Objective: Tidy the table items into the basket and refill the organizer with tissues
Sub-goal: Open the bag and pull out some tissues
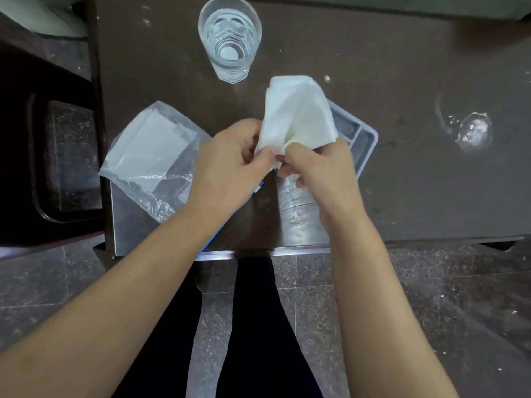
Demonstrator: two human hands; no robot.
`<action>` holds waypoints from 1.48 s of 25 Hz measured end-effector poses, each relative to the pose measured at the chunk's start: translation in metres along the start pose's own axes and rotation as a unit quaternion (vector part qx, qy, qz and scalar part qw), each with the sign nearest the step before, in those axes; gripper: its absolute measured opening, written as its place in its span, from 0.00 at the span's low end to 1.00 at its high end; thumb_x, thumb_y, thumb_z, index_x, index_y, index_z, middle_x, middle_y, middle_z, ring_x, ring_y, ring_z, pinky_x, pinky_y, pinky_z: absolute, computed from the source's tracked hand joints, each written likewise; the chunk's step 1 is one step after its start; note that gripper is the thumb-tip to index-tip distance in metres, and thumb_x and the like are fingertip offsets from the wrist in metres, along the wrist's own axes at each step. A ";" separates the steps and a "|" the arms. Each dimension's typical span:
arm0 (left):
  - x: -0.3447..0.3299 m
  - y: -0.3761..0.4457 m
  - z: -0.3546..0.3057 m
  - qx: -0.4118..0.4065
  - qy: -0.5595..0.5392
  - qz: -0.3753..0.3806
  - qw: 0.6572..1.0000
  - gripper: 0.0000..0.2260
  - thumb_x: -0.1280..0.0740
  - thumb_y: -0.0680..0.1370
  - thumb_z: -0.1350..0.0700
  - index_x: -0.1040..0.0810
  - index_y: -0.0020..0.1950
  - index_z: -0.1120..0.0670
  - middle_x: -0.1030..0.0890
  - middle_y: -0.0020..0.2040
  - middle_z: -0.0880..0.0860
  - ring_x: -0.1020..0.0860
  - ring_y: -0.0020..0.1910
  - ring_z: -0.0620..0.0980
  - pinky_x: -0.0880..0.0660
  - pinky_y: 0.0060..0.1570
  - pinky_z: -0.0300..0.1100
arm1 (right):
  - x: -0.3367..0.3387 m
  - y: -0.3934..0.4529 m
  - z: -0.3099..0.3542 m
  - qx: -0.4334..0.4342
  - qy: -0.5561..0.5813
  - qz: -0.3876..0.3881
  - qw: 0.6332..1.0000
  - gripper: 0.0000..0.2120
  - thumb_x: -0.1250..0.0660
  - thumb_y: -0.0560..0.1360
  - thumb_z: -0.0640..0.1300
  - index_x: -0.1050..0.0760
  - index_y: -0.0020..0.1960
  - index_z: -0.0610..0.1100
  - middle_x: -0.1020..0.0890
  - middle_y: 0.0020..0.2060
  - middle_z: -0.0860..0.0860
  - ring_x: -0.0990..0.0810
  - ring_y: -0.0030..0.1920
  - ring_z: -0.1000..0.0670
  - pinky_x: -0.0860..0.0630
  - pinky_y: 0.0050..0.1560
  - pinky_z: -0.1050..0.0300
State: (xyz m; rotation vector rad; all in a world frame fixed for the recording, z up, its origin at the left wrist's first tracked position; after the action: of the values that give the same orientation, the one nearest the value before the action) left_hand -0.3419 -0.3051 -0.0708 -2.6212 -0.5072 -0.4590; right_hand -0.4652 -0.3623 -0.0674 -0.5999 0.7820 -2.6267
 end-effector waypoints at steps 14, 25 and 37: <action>-0.034 0.010 -0.006 0.033 -0.066 0.131 0.989 0.09 0.29 0.74 0.57 0.20 0.54 0.53 0.16 0.50 0.52 0.17 0.48 0.51 0.21 0.49 0.51 | 0.045 0.007 -0.018 0.037 -0.088 0.041 0.995 0.12 0.27 0.69 0.54 0.18 0.49 0.50 0.25 0.31 0.56 0.27 0.33 0.53 0.29 0.37 0.57; -0.045 0.043 -0.028 -0.065 0.105 0.078 0.989 0.04 0.31 0.71 0.54 0.21 0.45 0.49 0.19 0.38 0.47 0.21 0.42 0.50 0.25 0.45 0.41 | 0.073 0.023 -0.008 0.115 -0.057 -0.096 0.987 0.07 0.29 0.70 0.38 0.21 0.42 0.50 0.18 0.36 0.57 0.19 0.38 0.56 0.22 0.44 0.60; -0.070 0.065 -0.024 -0.109 0.313 0.014 0.943 0.07 0.31 0.72 0.54 0.19 0.49 0.53 0.27 0.56 0.53 0.29 0.55 0.57 0.27 0.48 0.52 | 0.073 0.040 -0.033 0.135 -0.283 -0.193 0.930 0.09 0.28 0.69 0.47 0.21 0.49 0.50 0.24 0.45 0.57 0.29 0.48 0.53 0.36 0.37 0.62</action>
State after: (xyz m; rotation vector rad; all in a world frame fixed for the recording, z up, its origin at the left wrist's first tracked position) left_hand -0.3822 -0.3903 -0.1007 -2.4751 -0.2121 -1.3402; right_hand -0.5355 -0.4109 -0.0943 -1.4558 0.1267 -2.5904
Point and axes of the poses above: each hand's wrist, its own y-axis towards the middle knuckle, its own x-axis out of the back of the hand, z = x × y, the point moved 5 cm from there along y, towards the middle knuckle
